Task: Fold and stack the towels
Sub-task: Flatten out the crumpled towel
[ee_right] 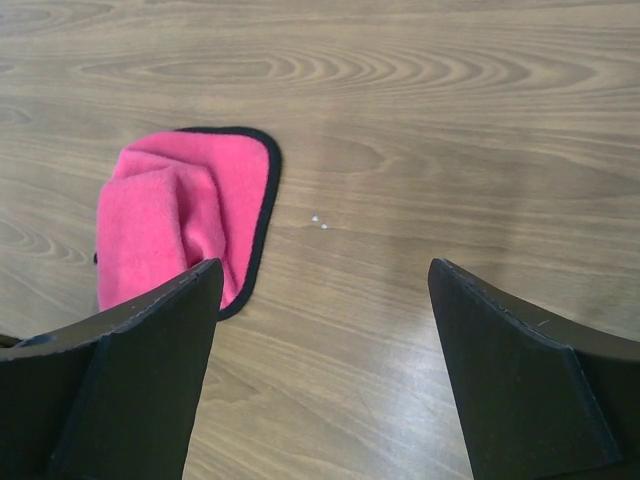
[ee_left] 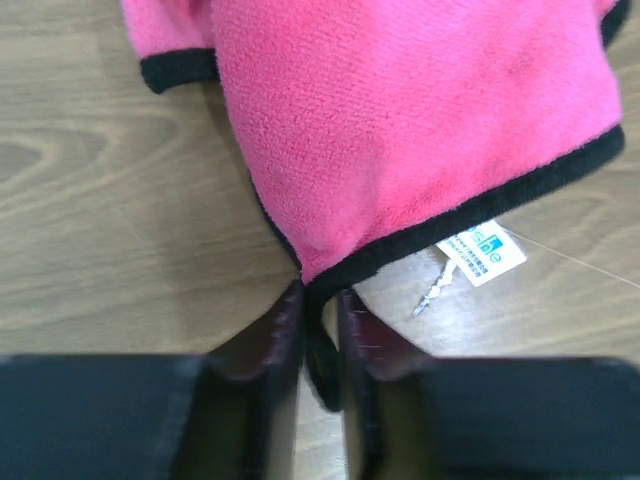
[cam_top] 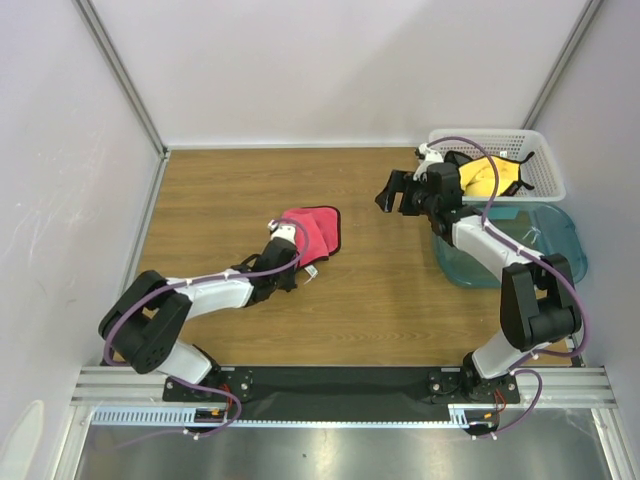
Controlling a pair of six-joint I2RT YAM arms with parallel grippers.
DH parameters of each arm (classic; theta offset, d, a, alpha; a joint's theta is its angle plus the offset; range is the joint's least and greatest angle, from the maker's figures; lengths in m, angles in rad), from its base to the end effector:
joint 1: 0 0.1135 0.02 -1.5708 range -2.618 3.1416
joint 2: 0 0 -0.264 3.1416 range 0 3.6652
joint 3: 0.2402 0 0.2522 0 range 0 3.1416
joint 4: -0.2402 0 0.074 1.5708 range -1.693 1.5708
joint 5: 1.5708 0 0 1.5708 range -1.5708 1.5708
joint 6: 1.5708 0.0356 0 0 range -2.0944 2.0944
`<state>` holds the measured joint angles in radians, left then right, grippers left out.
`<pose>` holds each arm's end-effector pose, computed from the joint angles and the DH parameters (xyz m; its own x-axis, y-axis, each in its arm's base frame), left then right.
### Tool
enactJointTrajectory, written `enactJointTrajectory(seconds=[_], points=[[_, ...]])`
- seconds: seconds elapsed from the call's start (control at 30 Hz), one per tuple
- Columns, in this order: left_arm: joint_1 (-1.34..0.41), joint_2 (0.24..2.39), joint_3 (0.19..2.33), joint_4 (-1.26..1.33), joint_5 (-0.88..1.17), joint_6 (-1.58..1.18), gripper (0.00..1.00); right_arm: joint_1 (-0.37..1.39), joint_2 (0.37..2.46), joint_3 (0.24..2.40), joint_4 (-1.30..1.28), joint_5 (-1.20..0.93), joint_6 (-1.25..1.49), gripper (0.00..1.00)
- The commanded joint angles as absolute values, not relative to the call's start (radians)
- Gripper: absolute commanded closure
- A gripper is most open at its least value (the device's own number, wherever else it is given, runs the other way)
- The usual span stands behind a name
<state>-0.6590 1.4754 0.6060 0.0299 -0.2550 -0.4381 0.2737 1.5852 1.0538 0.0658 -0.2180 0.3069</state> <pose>0.2199 -0.1590 0.1472 -0.7277 0.0444 -0.6844 0.1663 0.9795 -0.1133 0.3470 0.1054 0.2562 -0.5480 0.1525 -0.8225 -0.2983 0.8829 0.3625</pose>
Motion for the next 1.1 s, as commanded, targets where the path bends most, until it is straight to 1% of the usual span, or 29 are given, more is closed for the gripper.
enactJointTrajectory(seconds=[0.0,0.03,0.07,0.1,0.23,0.37,0.5,0.77,0.87,0.97,1.07], points=[[-0.667,1.489,0.661,0.011,-0.317,-0.411,0.79,0.302,1.566,1.057,0.113,-0.235,0.311,0.11],[-0.667,1.483,0.666,0.008,-0.319,-0.410,0.86,0.310,1.572,1.057,0.117,-0.236,0.311,0.11],[-0.667,1.477,0.672,0.008,-0.318,-0.405,0.99,0.328,1.580,1.055,0.120,-0.241,0.310,0.11],[-0.669,1.470,0.678,-0.018,-0.313,-0.399,1.00,0.336,1.585,1.054,0.121,-0.239,0.311,0.11],[-0.676,1.408,0.715,-0.023,-0.261,-0.344,1.00,0.371,1.614,1.054,0.138,-0.236,0.336,0.11],[-0.702,1.353,0.796,-0.064,-0.203,-0.259,1.00,0.374,1.640,1.045,0.161,-0.224,0.431,0.11],[-0.715,1.304,0.918,-0.120,-0.134,-0.187,1.00,0.362,1.623,1.025,0.179,-0.201,0.457,0.12],[-0.716,1.229,1.103,-0.127,0.023,-0.181,1.00,0.296,1.540,0.988,0.141,-0.184,0.495,0.11],[-0.716,1.206,1.179,-0.147,0.018,-0.190,1.00,0.285,1.488,0.970,0.144,-0.181,0.477,0.12],[-0.716,1.189,1.253,-0.187,-0.038,-0.201,1.00,0.290,1.450,0.953,0.158,-0.175,0.445,0.12],[-0.716,1.190,1.379,-0.274,-0.031,-0.206,1.00,0.296,1.418,0.940,0.173,-0.204,0.423,0.12]])
